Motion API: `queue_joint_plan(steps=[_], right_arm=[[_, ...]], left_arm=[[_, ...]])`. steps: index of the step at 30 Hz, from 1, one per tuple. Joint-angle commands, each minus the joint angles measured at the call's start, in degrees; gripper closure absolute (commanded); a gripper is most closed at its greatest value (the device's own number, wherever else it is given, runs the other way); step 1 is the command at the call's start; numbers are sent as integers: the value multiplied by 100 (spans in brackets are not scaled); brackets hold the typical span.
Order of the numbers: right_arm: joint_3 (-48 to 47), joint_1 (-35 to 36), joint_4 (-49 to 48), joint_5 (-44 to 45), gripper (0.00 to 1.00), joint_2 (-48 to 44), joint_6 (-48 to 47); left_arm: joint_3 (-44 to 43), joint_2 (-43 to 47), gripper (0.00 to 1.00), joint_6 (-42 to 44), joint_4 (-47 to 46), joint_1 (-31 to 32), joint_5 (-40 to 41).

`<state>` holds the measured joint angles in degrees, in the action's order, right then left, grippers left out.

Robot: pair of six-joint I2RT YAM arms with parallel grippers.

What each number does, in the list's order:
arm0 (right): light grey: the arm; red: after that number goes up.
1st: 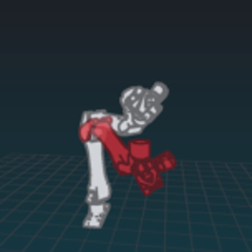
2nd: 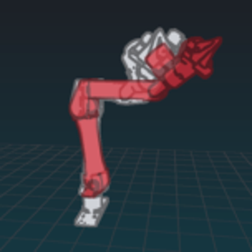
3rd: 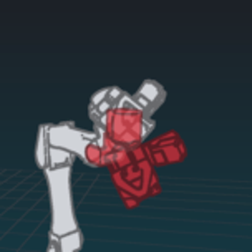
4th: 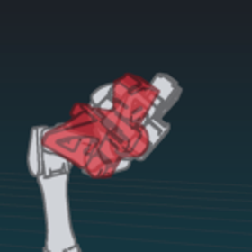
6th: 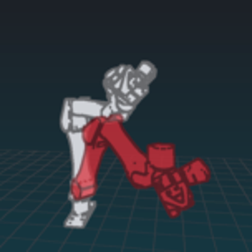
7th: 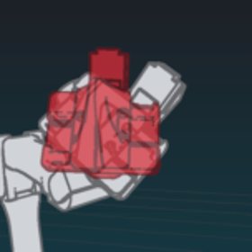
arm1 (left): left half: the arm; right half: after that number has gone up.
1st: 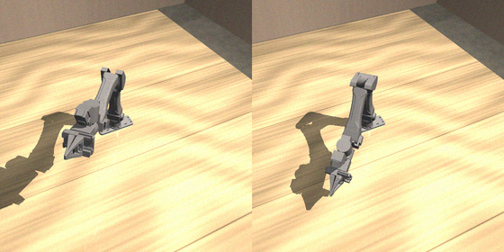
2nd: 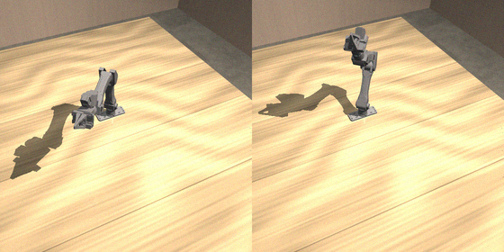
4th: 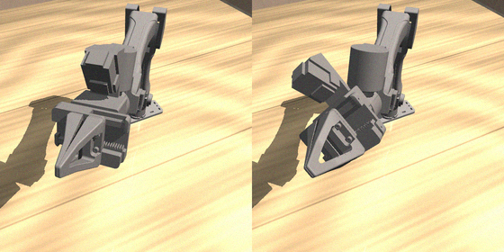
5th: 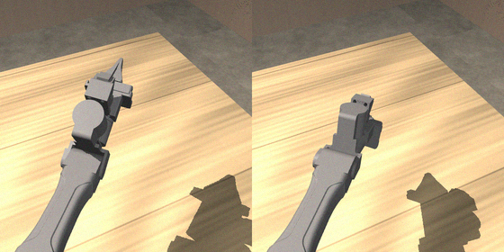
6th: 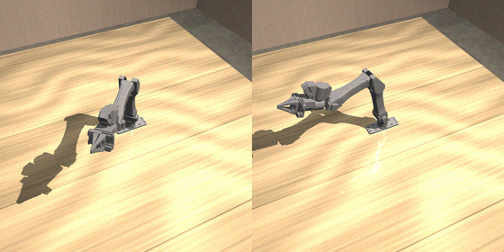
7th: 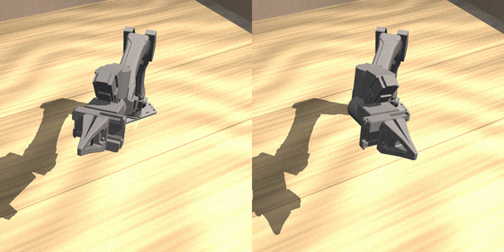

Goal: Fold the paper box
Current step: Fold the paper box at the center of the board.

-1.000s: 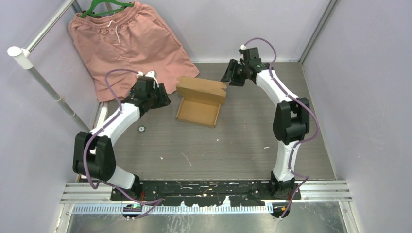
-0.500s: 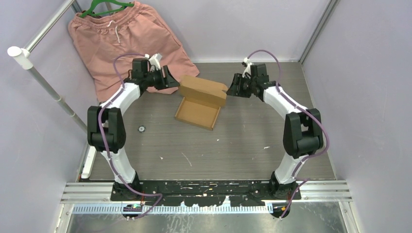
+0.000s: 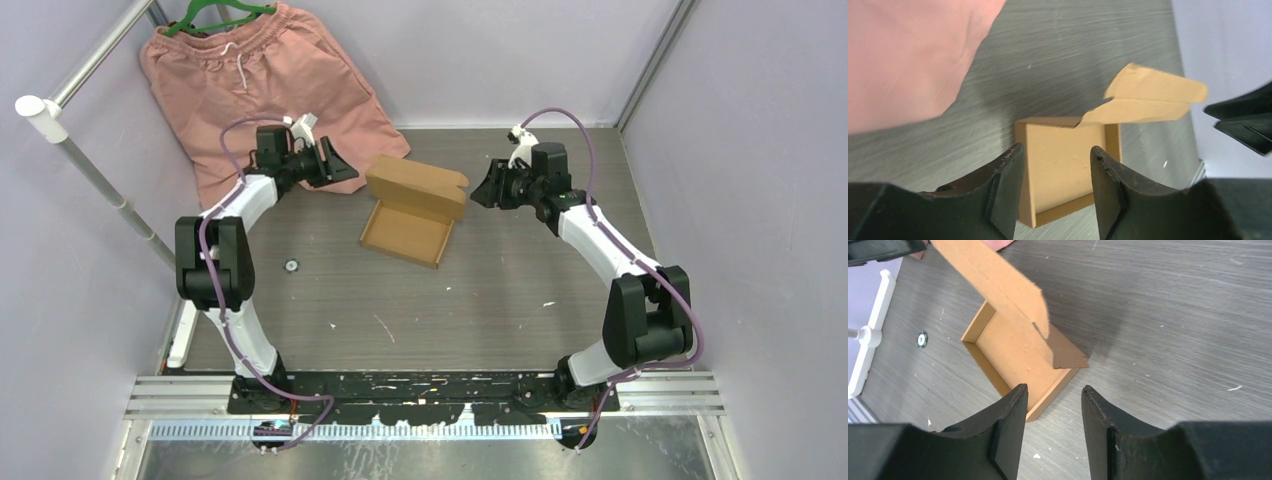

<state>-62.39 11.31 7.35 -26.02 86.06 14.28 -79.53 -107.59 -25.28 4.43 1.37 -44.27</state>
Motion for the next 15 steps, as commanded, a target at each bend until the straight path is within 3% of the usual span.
queue_joint_plan(steps=[1,9,15], right_arm=[[-146,291,233,412,52,-206,141],[12,543,153,24,50,-506,58],[-8,737,1369,1713,50,-794,502]], left_arm=[[311,580,49,195,379,10,942],[620,630,50,-78,119,-5,1083],[997,1144,52,-290,611,94,1628]])
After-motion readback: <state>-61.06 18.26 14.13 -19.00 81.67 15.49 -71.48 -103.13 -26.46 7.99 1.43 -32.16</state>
